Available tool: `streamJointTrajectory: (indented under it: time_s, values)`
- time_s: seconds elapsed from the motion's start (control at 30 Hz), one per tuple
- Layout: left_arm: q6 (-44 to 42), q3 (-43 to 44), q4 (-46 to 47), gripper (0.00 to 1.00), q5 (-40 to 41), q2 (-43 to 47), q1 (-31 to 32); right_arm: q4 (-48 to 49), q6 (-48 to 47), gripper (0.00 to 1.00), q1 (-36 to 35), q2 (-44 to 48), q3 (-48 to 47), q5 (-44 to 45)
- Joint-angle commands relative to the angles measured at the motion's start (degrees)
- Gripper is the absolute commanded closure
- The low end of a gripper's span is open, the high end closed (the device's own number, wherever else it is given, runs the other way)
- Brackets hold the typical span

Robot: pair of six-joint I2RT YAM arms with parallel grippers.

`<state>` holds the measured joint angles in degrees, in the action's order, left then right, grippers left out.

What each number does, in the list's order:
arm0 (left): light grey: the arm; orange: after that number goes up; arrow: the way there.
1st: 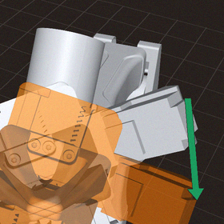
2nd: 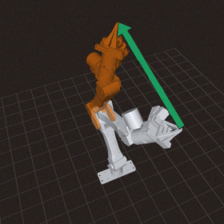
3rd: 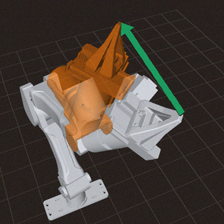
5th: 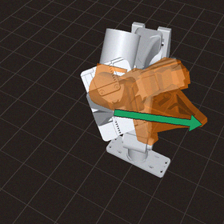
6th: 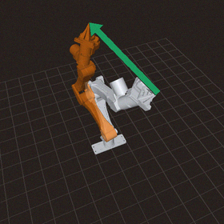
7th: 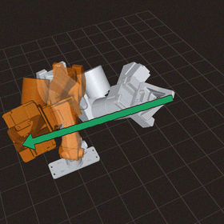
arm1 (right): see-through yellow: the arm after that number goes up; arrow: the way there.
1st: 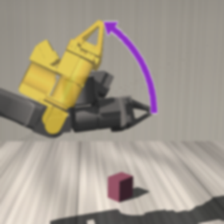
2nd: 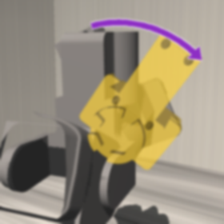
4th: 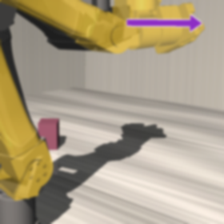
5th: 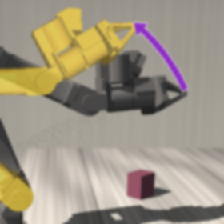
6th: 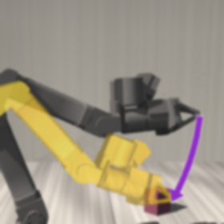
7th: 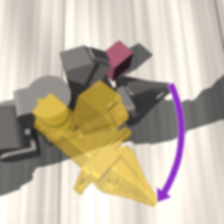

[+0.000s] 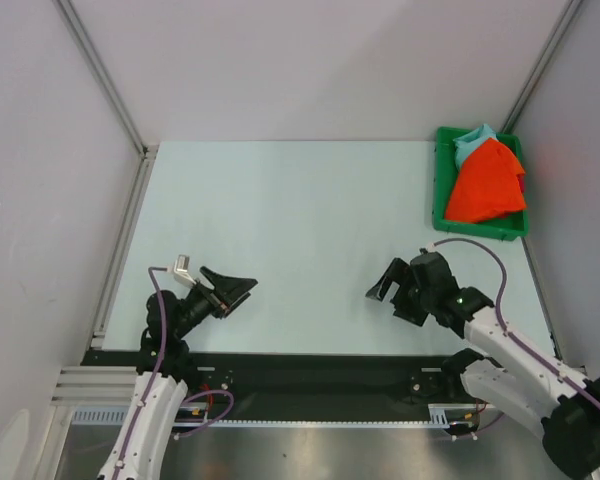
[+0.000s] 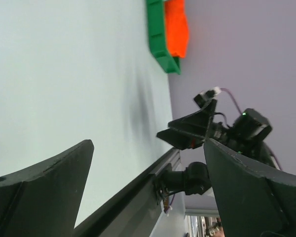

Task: Fold and stack the t-shirts
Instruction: Grab the tshirt from the pile

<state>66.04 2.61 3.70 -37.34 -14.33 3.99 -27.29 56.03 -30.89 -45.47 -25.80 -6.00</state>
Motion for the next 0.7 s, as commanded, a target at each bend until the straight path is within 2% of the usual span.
streamJointTrajectory:
  time_s: [0.0,0.13,0.27,0.47,0.5,0.57,0.6,0.63,0.67]
  values:
    - [-3.8,2.8,-13.3,0.00,4.0,1.3,-0.4,-2.8,-6.4,0.00,4.3,-6.8,-7.1,6.0]
    - [-7.9,5.6,-19.1,0.00,5.0,-0.6,-0.4,-2.0,-11.5,0.00,13.7,-14.8,-14.7,9.9]
    - [-13.2,12.0,-27.6,0.00,8.0,-4.8,-0.3,-0.7,-18.3,0.00,23.0,-23.9,-24.5,14.8]
    - [-10.0,15.8,-31.7,0.00,6.9,-4.6,-0.4,5.3,-31.1,0.02,34.6,-38.4,-43.5,27.3]
    - [-9.6,15.7,-31.1,0.00,1.7,-5.4,-0.5,5.8,-33.9,0.03,35.6,-40.5,-48.2,29.3]
    - [-7.6,13.7,-22.1,0.00,-5.9,-8.5,-0.6,7.4,-36.5,0.06,38.3,-47.1,-52.7,30.2]
    - [-4.5,12.3,-17.7,0.00,-11.6,-8.5,-0.6,8.2,-37.9,0.06,39.1,-49.3,-55.2,30.3]
    - [-0.9,9.4,-8.3,0.00,-13.4,-8.5,-0.6,9.0,-41.1,0.06,39.4,-54.0,-59.1,30.8]
    - [5.5,7.9,-4.0,0.00,-14.9,-9.1,-0.6,11.4,-42.6,0.06,39.7,-56.1,-61.2,31.3]
